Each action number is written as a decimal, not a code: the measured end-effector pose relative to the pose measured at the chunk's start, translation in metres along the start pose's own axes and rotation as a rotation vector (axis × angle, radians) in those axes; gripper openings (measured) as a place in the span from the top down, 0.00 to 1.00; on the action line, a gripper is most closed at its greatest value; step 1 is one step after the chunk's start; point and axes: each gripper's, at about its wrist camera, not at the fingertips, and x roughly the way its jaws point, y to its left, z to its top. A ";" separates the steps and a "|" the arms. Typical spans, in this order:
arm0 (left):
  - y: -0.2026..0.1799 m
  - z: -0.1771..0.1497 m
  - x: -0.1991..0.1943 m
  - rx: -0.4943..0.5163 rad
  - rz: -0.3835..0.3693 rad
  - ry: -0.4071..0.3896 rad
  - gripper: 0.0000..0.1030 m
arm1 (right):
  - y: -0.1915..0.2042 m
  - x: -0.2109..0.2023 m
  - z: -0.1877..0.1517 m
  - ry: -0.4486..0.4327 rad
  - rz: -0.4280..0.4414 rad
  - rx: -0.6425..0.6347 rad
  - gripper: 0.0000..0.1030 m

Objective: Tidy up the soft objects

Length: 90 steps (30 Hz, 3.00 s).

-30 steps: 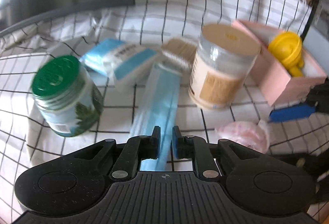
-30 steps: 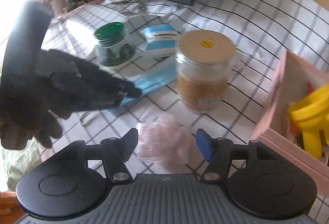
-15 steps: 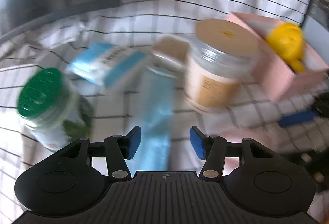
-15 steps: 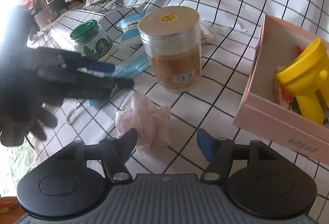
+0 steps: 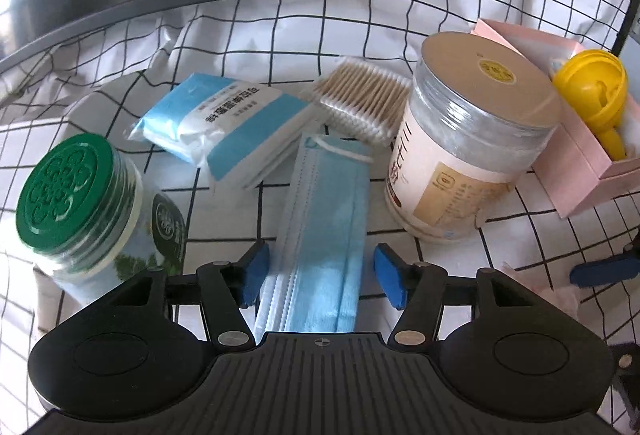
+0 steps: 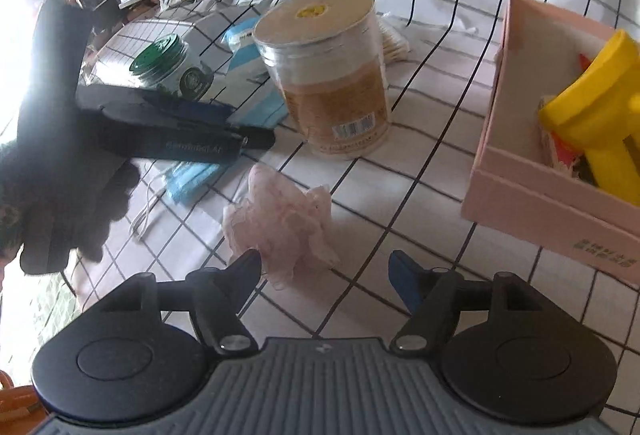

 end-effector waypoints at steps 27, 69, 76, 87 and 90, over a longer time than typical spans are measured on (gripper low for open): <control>0.029 -0.061 -0.037 -0.280 -0.130 -0.081 0.89 | 0.073 0.027 0.021 0.038 -0.107 -0.269 0.79; -0.159 0.167 -0.055 -0.057 -0.440 -0.357 0.90 | -0.136 -0.195 0.030 -0.503 -0.366 0.219 0.83; -0.158 0.164 -0.024 -0.134 -0.424 -0.474 0.89 | -0.150 -0.138 0.028 -0.431 -0.397 0.231 0.83; -0.159 0.134 0.034 -0.219 -0.385 -0.172 0.84 | -0.163 -0.065 0.022 -0.219 -0.398 0.208 0.81; -0.157 0.143 0.033 -0.184 -0.353 -0.126 0.81 | -0.164 -0.067 0.024 -0.201 -0.381 0.214 0.69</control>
